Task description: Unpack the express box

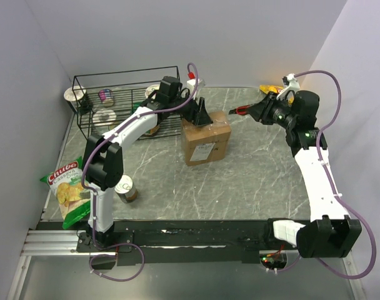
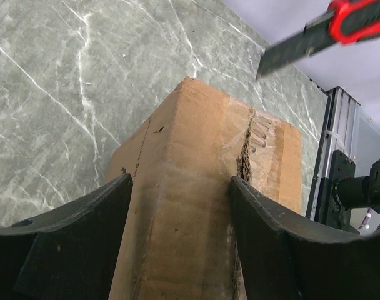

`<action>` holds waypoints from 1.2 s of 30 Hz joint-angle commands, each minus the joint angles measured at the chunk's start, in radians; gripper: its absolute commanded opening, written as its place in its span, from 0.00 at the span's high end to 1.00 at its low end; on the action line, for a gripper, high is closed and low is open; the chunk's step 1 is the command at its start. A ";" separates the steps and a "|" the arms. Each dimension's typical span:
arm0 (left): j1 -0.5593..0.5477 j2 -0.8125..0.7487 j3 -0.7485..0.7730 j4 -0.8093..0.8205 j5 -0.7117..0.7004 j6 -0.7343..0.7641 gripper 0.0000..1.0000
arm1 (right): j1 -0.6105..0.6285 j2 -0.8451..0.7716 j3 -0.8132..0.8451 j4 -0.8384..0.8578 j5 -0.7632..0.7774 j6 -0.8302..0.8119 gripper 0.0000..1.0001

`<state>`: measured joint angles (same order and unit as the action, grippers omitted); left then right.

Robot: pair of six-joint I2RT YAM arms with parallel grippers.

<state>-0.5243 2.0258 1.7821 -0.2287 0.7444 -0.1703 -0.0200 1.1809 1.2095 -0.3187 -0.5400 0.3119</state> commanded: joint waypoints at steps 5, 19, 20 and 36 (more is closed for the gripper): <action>-0.006 0.008 -0.010 -0.052 -0.020 0.022 0.30 | -0.006 0.017 -0.010 0.135 0.006 0.042 1.00; -0.011 0.010 -0.009 -0.060 -0.030 0.028 0.30 | -0.008 0.079 0.016 0.121 -0.029 0.055 1.00; -0.011 0.011 -0.009 -0.060 -0.028 0.026 0.30 | -0.008 0.079 0.016 0.124 -0.031 0.056 1.00; -0.011 0.025 0.003 -0.058 -0.031 0.022 0.29 | -0.008 0.089 0.047 0.058 -0.051 0.035 1.00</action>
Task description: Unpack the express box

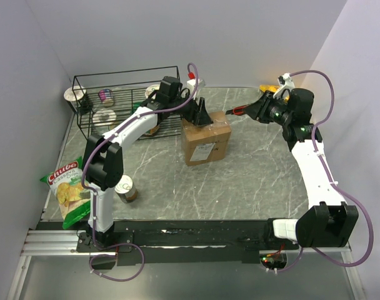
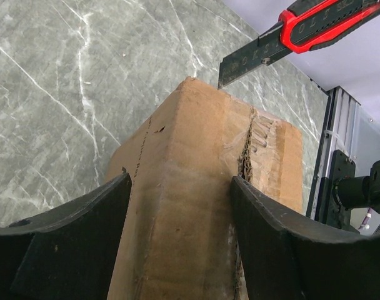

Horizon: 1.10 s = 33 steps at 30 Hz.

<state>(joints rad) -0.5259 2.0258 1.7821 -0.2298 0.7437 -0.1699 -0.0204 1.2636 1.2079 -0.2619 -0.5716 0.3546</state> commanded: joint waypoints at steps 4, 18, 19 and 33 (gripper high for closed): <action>-0.009 0.027 0.002 -0.059 -0.044 0.020 0.30 | -0.007 0.017 0.062 -0.046 -0.019 -0.020 1.00; -0.014 0.048 0.016 -0.080 -0.179 0.021 0.38 | -0.004 0.014 0.117 -0.252 -0.030 -0.042 1.00; -0.014 0.048 0.016 -0.080 -0.190 0.018 0.39 | -0.004 0.011 0.116 -0.255 -0.033 -0.042 1.00; -0.022 0.040 0.008 -0.080 -0.150 0.037 0.41 | -0.026 -0.038 0.079 -0.108 0.029 -0.036 1.00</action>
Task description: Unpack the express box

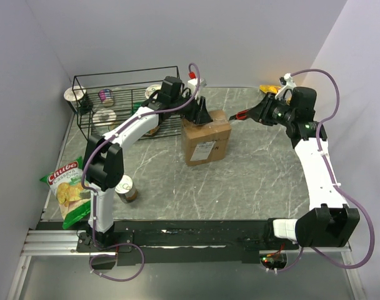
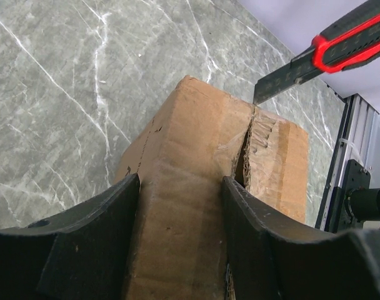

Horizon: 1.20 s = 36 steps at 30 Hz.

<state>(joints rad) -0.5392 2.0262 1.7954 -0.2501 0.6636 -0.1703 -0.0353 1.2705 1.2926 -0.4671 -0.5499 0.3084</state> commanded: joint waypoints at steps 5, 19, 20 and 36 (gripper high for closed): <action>-0.015 0.037 -0.004 -0.060 -0.055 0.040 0.40 | -0.011 -0.023 -0.027 0.225 0.007 0.075 1.00; -0.016 0.039 0.004 -0.060 -0.056 0.041 0.40 | -0.011 0.056 -0.001 0.219 -0.041 0.098 1.00; -0.016 0.040 0.002 -0.061 -0.055 0.043 0.40 | -0.012 0.058 -0.006 0.219 -0.044 0.101 1.00; -0.016 0.046 0.004 -0.060 -0.053 0.040 0.40 | -0.012 0.035 -0.003 0.239 -0.041 0.120 1.00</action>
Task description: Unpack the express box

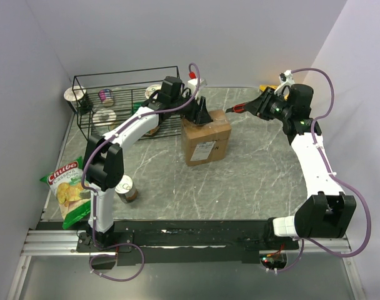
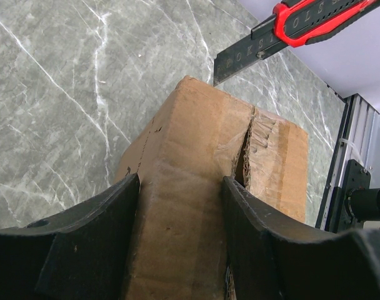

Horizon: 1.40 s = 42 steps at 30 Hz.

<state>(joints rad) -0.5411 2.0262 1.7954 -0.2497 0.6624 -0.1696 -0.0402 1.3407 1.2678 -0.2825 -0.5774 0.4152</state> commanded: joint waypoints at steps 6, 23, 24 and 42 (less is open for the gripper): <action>-0.014 0.046 0.004 -0.062 -0.052 0.039 0.40 | -0.007 -0.032 0.018 0.034 -0.036 0.011 1.00; -0.014 0.068 0.021 -0.063 -0.092 0.041 0.40 | -0.009 -0.015 0.067 -0.144 -0.111 -0.042 1.00; -0.014 0.069 0.022 -0.065 -0.093 0.044 0.40 | -0.007 -0.017 0.068 -0.158 -0.114 -0.046 1.00; -0.014 0.081 0.025 -0.077 -0.171 0.050 0.43 | -0.041 -0.006 0.087 -0.201 -0.188 -0.003 1.00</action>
<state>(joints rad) -0.5476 2.0422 1.8183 -0.2604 0.6376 -0.1589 -0.0837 1.3407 1.3090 -0.4110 -0.6617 0.3893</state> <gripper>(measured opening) 0.574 0.325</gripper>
